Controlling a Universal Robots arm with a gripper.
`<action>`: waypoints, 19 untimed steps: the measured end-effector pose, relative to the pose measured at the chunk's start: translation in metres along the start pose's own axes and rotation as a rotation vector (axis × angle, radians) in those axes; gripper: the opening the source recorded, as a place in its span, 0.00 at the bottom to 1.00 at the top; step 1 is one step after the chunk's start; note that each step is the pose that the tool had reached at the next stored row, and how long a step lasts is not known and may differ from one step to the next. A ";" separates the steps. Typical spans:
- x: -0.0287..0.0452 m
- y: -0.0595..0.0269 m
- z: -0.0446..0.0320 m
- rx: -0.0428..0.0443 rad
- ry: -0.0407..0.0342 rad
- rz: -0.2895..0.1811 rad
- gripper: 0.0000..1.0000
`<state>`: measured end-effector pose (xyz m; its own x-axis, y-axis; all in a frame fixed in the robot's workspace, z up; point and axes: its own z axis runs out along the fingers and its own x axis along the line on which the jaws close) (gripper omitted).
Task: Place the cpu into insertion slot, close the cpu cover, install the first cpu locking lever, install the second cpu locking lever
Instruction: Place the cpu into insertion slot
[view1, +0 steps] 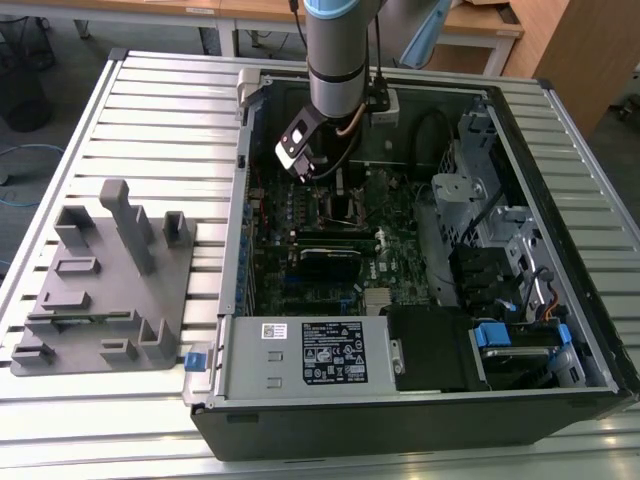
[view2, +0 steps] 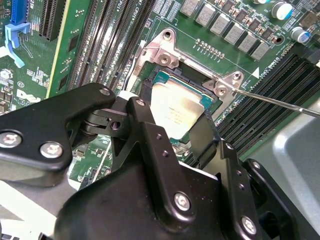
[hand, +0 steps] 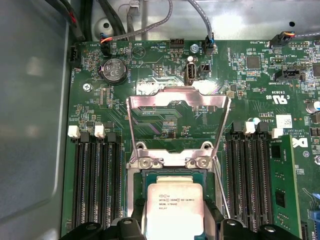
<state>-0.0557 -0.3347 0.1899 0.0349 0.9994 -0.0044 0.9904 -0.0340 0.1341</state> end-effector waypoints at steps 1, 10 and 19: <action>0.0000 0.0000 0.0000 0.0000 0.0001 0.000 0.54; 0.0000 0.0000 0.0001 0.0000 0.0000 0.000 0.54; 0.0000 0.0000 0.0002 -0.0001 0.0002 0.000 0.61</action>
<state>-0.0557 -0.3347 0.1897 0.0349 0.9994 -0.0042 0.9904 -0.0340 0.1342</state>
